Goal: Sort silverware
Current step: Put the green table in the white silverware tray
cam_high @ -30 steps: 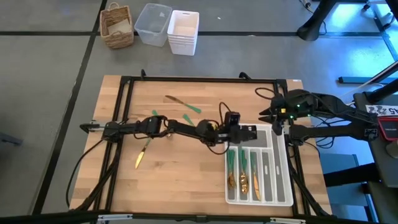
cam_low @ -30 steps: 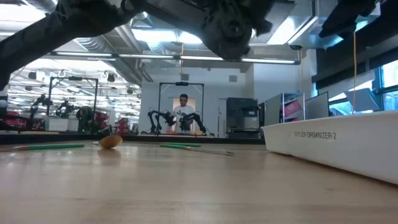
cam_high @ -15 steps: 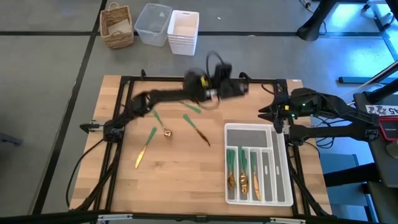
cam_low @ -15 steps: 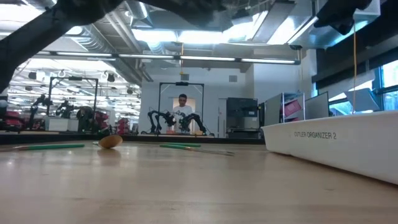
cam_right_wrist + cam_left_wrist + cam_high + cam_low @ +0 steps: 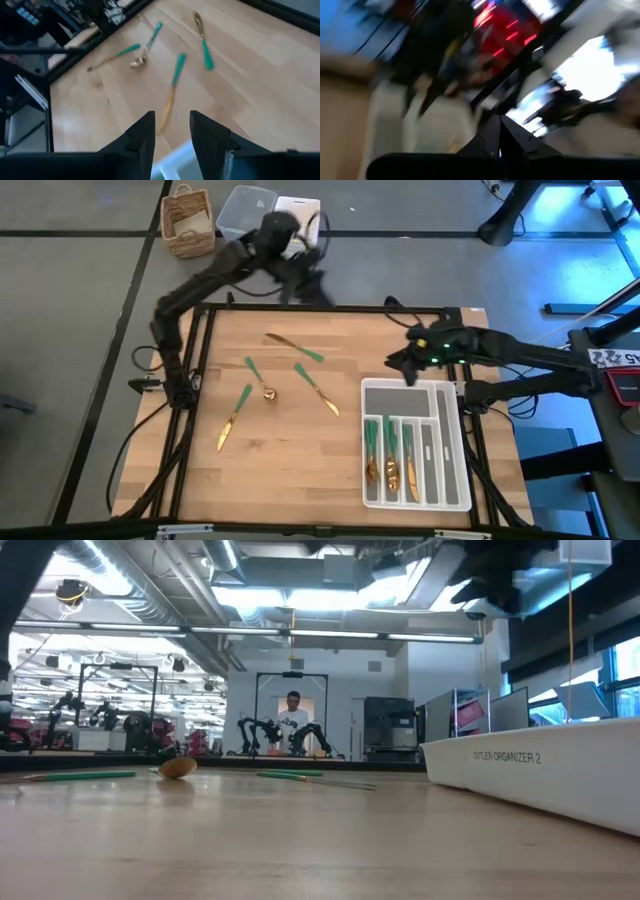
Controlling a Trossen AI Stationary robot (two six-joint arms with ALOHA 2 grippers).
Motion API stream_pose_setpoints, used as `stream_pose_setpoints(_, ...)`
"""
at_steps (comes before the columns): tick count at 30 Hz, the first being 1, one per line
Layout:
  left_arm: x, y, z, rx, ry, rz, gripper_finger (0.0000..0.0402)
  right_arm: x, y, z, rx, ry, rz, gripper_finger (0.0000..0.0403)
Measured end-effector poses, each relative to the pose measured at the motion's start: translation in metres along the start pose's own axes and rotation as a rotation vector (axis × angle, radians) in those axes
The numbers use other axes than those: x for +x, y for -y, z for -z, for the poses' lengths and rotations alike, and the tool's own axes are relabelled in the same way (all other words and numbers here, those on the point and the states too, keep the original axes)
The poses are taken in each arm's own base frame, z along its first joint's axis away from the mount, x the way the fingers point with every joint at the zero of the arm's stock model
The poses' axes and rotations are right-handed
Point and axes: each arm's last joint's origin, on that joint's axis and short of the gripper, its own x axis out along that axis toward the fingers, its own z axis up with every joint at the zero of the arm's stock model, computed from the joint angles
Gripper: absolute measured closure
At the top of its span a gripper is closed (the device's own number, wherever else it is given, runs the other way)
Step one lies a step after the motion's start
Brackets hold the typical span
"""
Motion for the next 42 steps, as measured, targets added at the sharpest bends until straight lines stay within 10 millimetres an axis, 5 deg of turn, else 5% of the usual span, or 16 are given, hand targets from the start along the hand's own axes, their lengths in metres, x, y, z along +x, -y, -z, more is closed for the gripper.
stream_pose_setpoints(5,-0.038,0.039,0.054,-0.067,-0.368,-0.623,0.0401,0.053,-0.007,-0.015,0.048,0.038,-0.039,0.0279)
stream_pose_setpoints(9,-0.048,0.06,0.067,-0.096,-0.425,-0.899,0.0401,0.103,-0.009,-0.021,0.054,0.083,-0.069,0.0279)
stream_pose_setpoints(14,-0.054,0.071,0.072,-0.154,-0.389,-0.941,0.0402,0.164,-0.006,-0.018,0.102,-0.006,-0.059,0.0279)
stream_pose_setpoints(22,-0.038,0.053,0.089,-0.213,-0.494,-0.936,0.0402,0.236,-0.009,-0.015,0.087,-0.199,0.029,0.0279)
stream_pose_setpoints(32,-0.009,0.02,0.133,-0.233,-0.761,-0.892,0.0401,0.278,-0.016,-0.013,0.05,-0.306,0.194,0.0279)
stream_pose_setpoints(42,-0.024,0.025,0.156,-0.264,-0.8,-0.899,0.0401,0.311,-0.006,-0.001,0.04,-0.317,0.261,0.0279)
